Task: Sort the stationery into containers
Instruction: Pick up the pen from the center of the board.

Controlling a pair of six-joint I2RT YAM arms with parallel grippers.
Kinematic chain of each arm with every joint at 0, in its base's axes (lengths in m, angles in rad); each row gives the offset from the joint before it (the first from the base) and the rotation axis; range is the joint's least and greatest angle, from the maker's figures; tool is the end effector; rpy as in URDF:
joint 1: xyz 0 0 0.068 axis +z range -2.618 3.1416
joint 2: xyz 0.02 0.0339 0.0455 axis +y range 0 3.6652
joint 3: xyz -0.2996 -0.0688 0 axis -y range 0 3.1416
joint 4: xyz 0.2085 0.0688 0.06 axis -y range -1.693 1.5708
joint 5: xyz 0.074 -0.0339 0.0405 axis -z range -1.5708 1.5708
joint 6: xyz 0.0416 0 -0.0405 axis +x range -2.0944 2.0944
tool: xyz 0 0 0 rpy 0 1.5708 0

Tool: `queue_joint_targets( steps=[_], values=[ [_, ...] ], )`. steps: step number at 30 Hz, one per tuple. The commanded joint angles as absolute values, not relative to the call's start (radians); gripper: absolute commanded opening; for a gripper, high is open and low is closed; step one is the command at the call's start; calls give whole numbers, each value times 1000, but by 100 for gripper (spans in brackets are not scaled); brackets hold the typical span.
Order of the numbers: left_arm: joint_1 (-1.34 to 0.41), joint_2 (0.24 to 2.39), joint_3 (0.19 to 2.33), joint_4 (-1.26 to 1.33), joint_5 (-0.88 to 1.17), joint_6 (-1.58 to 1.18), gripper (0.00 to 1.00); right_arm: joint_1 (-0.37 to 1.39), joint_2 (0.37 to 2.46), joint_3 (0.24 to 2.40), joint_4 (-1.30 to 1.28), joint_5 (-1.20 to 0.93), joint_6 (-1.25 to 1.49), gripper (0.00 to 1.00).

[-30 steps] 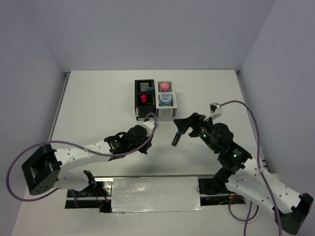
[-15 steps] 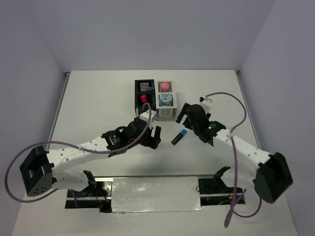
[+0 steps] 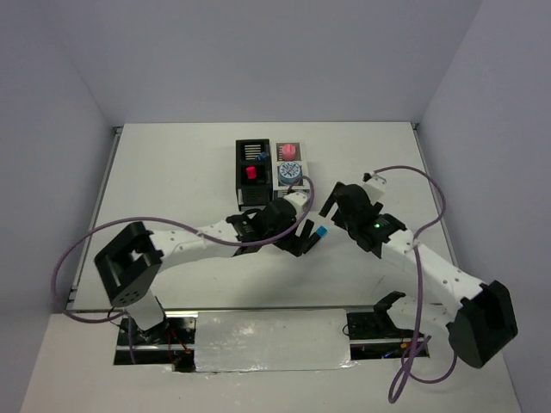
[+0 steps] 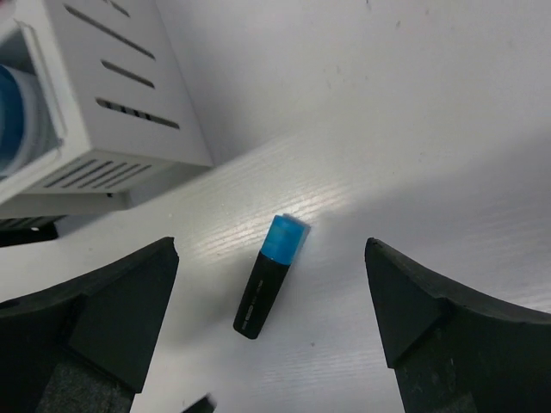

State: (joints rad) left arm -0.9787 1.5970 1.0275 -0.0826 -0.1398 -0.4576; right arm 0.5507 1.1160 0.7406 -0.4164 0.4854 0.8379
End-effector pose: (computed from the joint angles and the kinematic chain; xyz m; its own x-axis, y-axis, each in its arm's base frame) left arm 0.1875 -0.2684 0.2812 -0.6395 0.1670 -0.7504 0.5321 0.8007 -0.2753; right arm 0.1654 0.0788 0.2832 -0.5421 0.4386 -0.7168 0.3279 0.8958 0.3000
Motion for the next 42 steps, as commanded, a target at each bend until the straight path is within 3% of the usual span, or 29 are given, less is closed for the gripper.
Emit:
queue_joint_targets(
  steps=[1, 12, 14, 17, 20, 22, 25, 27, 29, 33, 37, 39, 41, 42],
  values=[
    [-983, 1733, 1158, -29, -114, -410, 91, 516, 987, 749, -468, 523, 804, 96],
    [-983, 2081, 1413, -169, -149, -402, 70, 436, 634, 775, -633, 477, 675, 97],
    [-985, 2097, 1414, -175, -147, -411, 61, 436, 592, 795, -656, 476, 661, 97],
    [-999, 2099, 1393, -184, -169, -419, 36, 433, 548, 822, -672, 465, 646, 97],
    [-1031, 2083, 1356, -198, -208, -420, 22, 434, 526, 839, -673, 454, 640, 97],
    [-1051, 2076, 1324, -196, -241, -426, 19, 434, 519, 836, -660, 440, 635, 97],
    [-1061, 2074, 1287, -195, -261, -439, 22, 434, 526, 819, -640, 402, 634, 97],
    [-1066, 2085, 1279, -209, -262, -445, 38, 434, 535, 807, -624, 376, 635, 97],
    [-1077, 2091, 1272, -212, -273, -443, 46, 434, 540, 799, -612, 358, 638, 97],
    [-1089, 2094, 1256, -218, -290, -451, 46, 434, 529, 792, -600, 345, 637, 97],
    [-1097, 2086, 1238, -215, -287, -459, 57, 434, 519, 792, -603, 341, 630, 97],
    [-1103, 2069, 1215, -201, -288, -462, 40, 434, 511, 784, -600, 347, 630, 97],
    [-1106, 2031, 1178, -184, -298, -469, 10, 436, 502, 767, -594, 351, 641, 97],
    [-1108, 2011, 1163, -158, -298, -475, 2, 434, 489, 759, -578, 351, 647, 97]
  ],
)
